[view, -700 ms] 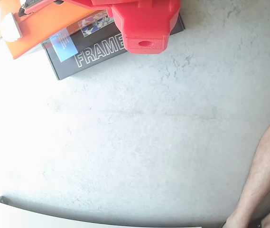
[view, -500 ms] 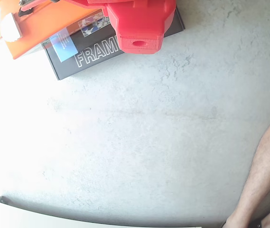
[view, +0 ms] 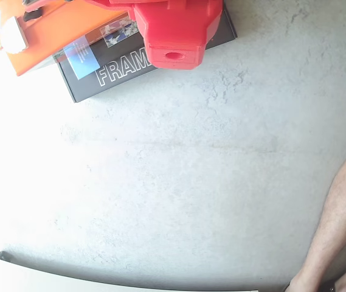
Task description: Grab the white handle of the orange box
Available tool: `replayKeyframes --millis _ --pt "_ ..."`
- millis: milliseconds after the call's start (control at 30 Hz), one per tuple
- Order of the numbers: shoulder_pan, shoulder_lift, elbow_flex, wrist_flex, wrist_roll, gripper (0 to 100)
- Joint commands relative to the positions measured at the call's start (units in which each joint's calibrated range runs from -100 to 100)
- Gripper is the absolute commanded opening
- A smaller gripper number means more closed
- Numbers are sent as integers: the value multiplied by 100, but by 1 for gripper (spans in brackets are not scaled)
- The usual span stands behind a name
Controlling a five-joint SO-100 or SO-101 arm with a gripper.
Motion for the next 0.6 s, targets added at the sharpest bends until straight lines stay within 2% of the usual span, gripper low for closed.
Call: replayKeyframes --millis 0,267,433,567 --pt "-558 -71 317 59 272 2" --pt "-2185 -71 317 93 1154 2" --pt "-3487 -71 219 677 1588 2" --pt "-3944 300 -206 998 1813 2"
